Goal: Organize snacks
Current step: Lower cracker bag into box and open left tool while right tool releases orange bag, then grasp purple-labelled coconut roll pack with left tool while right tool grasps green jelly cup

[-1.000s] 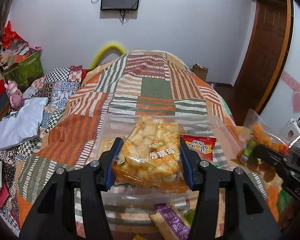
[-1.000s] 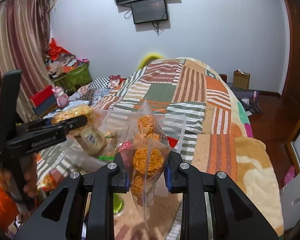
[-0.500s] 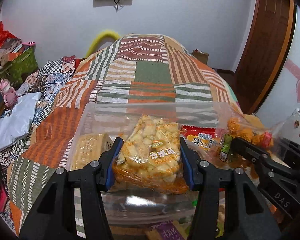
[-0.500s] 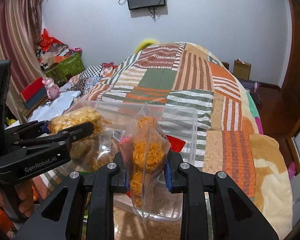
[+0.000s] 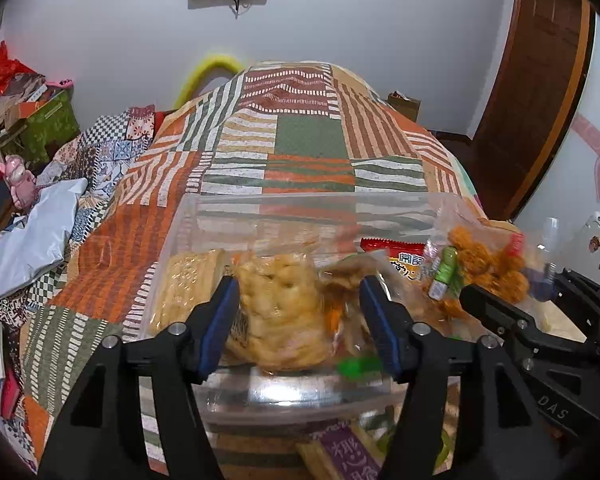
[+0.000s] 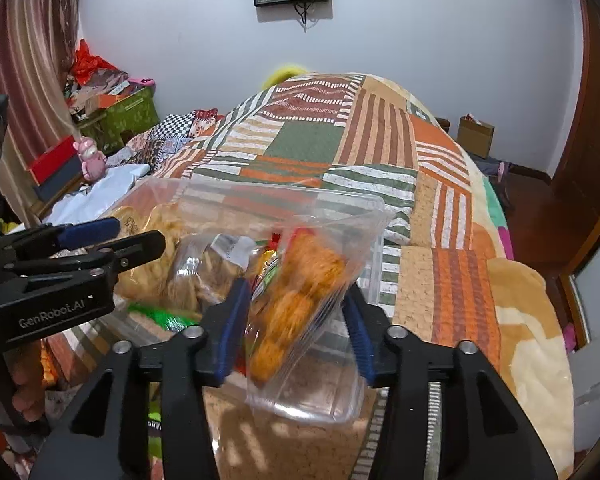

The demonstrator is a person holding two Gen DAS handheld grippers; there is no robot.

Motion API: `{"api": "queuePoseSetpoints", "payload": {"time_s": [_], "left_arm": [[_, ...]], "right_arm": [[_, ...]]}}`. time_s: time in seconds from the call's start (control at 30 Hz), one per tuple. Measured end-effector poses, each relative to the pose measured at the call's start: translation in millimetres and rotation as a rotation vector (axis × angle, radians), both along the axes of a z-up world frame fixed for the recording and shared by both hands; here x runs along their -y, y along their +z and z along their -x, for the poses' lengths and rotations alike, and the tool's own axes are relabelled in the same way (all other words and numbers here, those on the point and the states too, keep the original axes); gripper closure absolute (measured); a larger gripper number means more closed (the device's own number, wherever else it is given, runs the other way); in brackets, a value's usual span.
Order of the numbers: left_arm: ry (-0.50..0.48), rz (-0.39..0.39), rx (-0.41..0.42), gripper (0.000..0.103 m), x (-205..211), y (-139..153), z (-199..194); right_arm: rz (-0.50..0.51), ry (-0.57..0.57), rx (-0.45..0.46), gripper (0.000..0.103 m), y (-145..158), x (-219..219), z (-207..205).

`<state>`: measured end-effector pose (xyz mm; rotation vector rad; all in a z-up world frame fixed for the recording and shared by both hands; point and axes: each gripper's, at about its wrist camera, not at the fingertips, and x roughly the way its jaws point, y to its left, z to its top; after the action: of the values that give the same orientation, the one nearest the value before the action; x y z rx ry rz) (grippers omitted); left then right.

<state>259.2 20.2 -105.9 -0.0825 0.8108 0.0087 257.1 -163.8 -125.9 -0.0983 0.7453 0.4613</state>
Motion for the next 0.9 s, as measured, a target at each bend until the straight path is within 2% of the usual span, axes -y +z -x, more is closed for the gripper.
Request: {"api": "queuePoseSetpoints", "payload": {"time_s": [0.2,0.43,0.5,0.73,0.9], "left_arm": [[-0.026,-0.016,0.014,0.037,1.7,11.0,18.1],[-0.024,-0.031,0.054,0.027,-1.9,29.8,49.6],[-0.021,-0.030,0.066,0.021,-4.2,34.4,58.9],[-0.001,-0.030,0.076,0.015,-14.5,41.9,88.1],[-0.008,-0.040,0.050,0.015,-15.5,33.8,97.8]], "right_arm": [[-0.007,0.007,0.013,0.042,7.9,6.0,12.4],[-0.018,0.004,0.055,0.038,23.5,13.4,32.9],[-0.023,0.008,0.072,0.036,28.9,13.8,40.3],[-0.030,0.047,0.121,0.031,40.7,9.4,68.0],[-0.010,0.076,0.109,0.030,30.4,1.0,76.1]]}}
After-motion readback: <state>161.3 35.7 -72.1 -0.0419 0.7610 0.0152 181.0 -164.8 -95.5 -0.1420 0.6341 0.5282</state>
